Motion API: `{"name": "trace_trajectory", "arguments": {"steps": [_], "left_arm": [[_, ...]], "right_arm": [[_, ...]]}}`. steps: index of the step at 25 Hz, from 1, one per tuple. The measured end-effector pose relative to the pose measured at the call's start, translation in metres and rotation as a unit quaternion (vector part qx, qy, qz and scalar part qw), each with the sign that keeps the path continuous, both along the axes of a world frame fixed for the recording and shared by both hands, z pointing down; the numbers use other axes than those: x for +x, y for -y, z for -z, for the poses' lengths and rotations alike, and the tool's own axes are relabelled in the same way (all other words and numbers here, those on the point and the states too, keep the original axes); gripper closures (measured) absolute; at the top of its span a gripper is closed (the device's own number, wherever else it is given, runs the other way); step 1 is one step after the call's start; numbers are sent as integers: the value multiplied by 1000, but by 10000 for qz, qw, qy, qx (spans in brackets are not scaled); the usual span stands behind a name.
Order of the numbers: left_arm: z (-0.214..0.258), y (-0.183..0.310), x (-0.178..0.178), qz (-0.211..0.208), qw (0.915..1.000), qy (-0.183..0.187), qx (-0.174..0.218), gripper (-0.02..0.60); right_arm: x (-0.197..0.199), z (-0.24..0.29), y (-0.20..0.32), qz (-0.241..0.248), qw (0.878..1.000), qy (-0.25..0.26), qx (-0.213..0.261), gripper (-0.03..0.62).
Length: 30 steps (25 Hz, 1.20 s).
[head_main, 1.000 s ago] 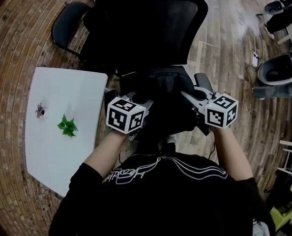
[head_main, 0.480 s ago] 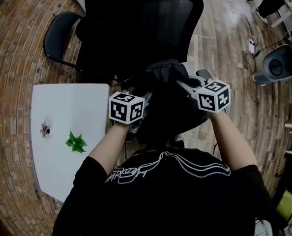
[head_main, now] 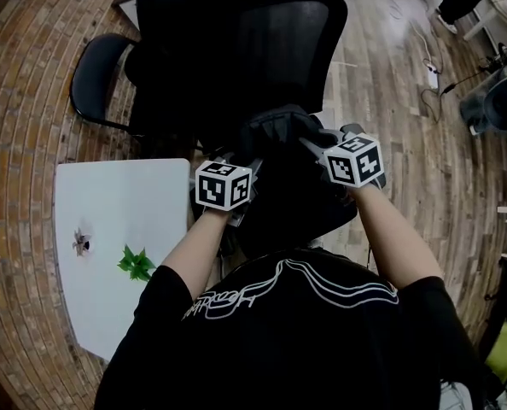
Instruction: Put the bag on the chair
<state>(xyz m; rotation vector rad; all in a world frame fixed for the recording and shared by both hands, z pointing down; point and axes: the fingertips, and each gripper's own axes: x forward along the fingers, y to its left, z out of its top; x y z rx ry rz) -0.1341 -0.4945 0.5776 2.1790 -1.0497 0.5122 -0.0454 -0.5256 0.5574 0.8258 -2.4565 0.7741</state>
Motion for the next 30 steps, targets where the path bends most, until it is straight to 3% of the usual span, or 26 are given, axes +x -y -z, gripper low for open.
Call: {"name": "trace_trajectory", "arguments": {"steps": [8,15,23,25,28,30], "left_arm": [[-44,4,-7,-78,9995,134,-287,502],[-62,8,-13,-313,9991,285,-46,499],[-69,12,-11,-222,9996,-67,-180,488],[-67,12,-10,-168,9996,-121,-195,460],[-63,12,-7,-104,9998,-88,-113,369],[-59,12,-8,4,9999,-151,-62,304]], "right_arm": [[-6,-45,5,-187,9993,-235,-244,548],[-14,-64,12,-247,9985,-487,-20,549],[-10,-69,14,-447,9978,-496,56,533],[-8,-70,14,-524,9972,-533,53,513],[-7,-68,15,-614,9963,-589,81,464],[-6,-66,15,-676,9961,-566,104,371]]}}
